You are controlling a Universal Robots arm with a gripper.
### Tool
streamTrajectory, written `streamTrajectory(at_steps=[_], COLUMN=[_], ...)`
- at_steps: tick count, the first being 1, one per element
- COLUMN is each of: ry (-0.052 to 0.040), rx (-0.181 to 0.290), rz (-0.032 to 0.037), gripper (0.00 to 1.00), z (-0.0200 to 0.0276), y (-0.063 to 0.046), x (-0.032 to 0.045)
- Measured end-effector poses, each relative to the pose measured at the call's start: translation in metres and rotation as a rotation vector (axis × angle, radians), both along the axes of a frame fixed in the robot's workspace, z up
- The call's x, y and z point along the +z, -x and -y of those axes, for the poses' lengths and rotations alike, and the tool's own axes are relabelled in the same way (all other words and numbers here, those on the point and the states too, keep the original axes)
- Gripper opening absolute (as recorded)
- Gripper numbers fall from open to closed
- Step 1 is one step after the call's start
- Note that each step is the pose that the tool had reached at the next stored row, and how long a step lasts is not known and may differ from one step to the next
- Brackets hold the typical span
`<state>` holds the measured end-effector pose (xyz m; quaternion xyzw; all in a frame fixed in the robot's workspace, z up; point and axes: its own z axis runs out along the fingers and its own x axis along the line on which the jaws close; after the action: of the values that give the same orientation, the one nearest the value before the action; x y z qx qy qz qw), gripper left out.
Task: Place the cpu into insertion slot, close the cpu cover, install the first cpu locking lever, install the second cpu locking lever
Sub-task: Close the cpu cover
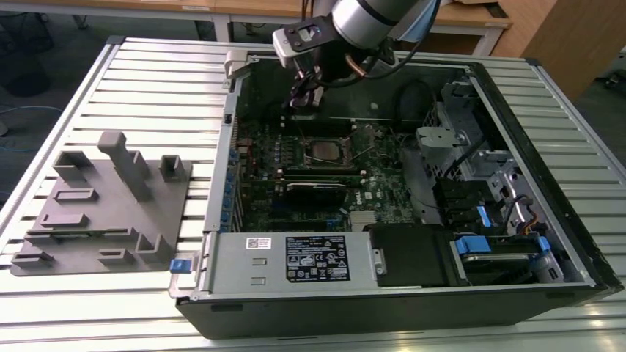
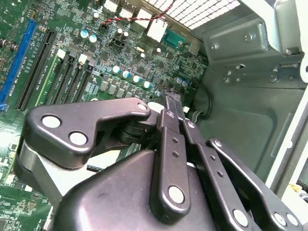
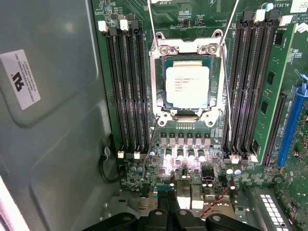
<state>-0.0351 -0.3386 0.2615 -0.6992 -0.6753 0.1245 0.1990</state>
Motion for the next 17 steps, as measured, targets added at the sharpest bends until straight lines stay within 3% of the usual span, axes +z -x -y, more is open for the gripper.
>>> streamTrajectory(at_steps=[17], ry=[-0.0001], rx=[0.000], rz=[0.0000], gripper=[0.11], z=[0.0000], y=[0.0000], x=[0.0066])
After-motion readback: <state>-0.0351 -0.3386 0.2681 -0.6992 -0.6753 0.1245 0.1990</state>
